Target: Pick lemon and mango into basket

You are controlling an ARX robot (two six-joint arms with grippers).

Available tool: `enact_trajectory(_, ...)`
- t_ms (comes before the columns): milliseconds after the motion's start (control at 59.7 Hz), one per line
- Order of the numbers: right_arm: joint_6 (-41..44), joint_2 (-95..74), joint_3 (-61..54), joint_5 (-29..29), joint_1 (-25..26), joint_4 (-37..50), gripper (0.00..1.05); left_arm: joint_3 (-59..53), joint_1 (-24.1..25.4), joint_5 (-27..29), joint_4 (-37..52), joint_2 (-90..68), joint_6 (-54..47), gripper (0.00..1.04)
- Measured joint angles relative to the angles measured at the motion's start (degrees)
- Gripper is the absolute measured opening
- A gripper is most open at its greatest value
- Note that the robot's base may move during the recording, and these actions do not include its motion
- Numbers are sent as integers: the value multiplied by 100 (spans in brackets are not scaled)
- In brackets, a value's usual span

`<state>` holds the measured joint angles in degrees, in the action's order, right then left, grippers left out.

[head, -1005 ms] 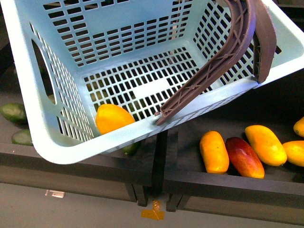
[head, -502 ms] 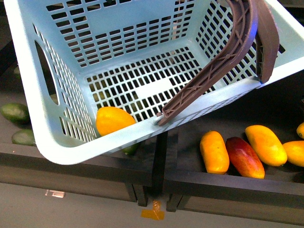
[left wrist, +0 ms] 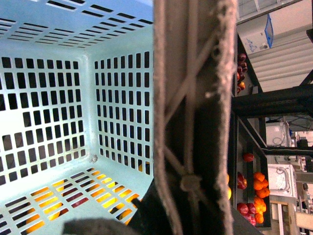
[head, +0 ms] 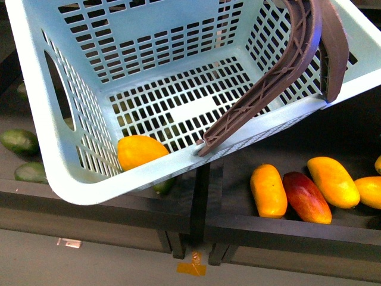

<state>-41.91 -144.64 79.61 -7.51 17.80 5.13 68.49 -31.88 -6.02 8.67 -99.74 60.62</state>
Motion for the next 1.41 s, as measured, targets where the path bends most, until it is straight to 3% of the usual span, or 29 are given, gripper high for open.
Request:
enact_trajectory(234,802,1423,-1311,789,103,715,58,0,0,-2,0,0,2,4)
enact_trajectory(452,2149,3174,-2651,1703,37,1886,58,0,0,-2,0,0,2,4)
enact_trajectory(703,2586,4955,-3209,2173,-402,1617,58,0,0,-2,0,-2,0,4)
enact_trajectory(821,2487,5549,-3303,2109,-774,1438,58,0,0,0,0,-2,0,4)
enact_trajectory(955,2267,6015,-3320,1720,-1574,1322,58,0,0,-4,0,-2,4,4)
enact_trajectory(1189,2229,5652,-2973,905,-2621,1349,58,0,0,0,0,0,0,4)
enact_trajectory(1407,2197,5191,-2470,372,-3254,1169,58,0,0,-2,0,0,2,4)
